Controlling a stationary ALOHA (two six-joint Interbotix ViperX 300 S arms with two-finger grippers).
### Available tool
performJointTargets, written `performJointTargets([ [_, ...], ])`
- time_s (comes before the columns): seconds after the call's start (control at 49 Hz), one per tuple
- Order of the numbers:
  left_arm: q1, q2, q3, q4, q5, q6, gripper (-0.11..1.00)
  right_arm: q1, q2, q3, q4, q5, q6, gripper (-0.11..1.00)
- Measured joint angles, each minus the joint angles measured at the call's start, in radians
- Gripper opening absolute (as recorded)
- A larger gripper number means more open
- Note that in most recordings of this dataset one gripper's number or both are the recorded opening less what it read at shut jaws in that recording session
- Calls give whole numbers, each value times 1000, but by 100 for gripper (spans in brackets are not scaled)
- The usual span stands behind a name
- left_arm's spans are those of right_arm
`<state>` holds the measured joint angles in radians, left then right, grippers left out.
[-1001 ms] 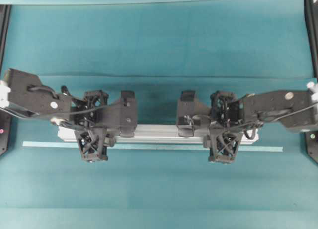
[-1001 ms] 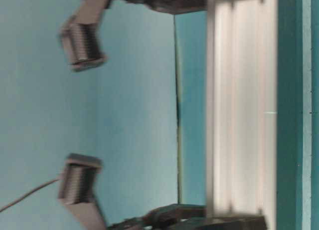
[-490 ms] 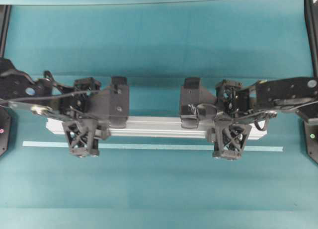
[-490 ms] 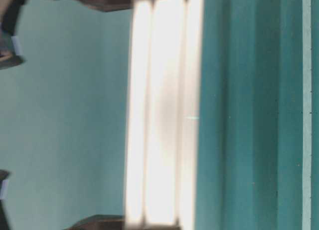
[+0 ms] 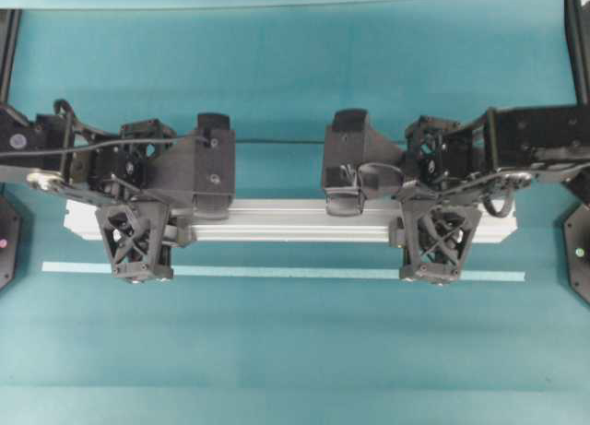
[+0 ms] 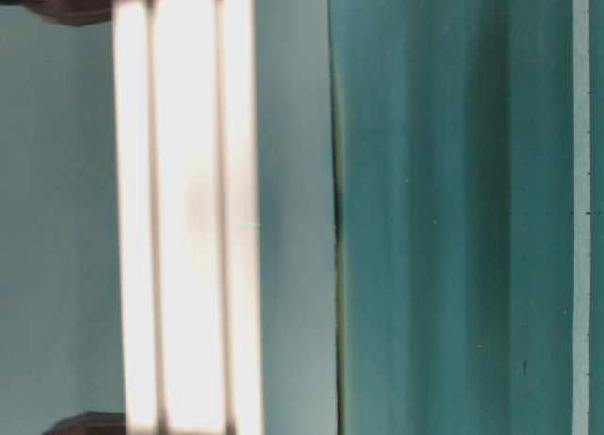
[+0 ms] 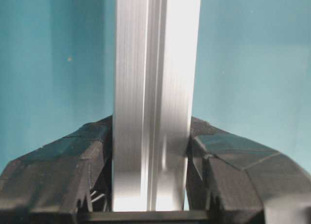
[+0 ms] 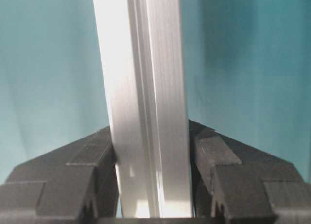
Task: Lift the metal rail with both hands.
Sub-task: 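Lift the rail upward with both grippers together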
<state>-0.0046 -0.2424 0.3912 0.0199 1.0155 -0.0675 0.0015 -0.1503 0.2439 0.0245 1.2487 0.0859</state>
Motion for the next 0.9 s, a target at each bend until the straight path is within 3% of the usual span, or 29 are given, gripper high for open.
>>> performJointTargets([
  [0.899, 18, -2, -420, 0, 347, 9, 36, -9, -3, -364, -2, 311, 15, 38],
])
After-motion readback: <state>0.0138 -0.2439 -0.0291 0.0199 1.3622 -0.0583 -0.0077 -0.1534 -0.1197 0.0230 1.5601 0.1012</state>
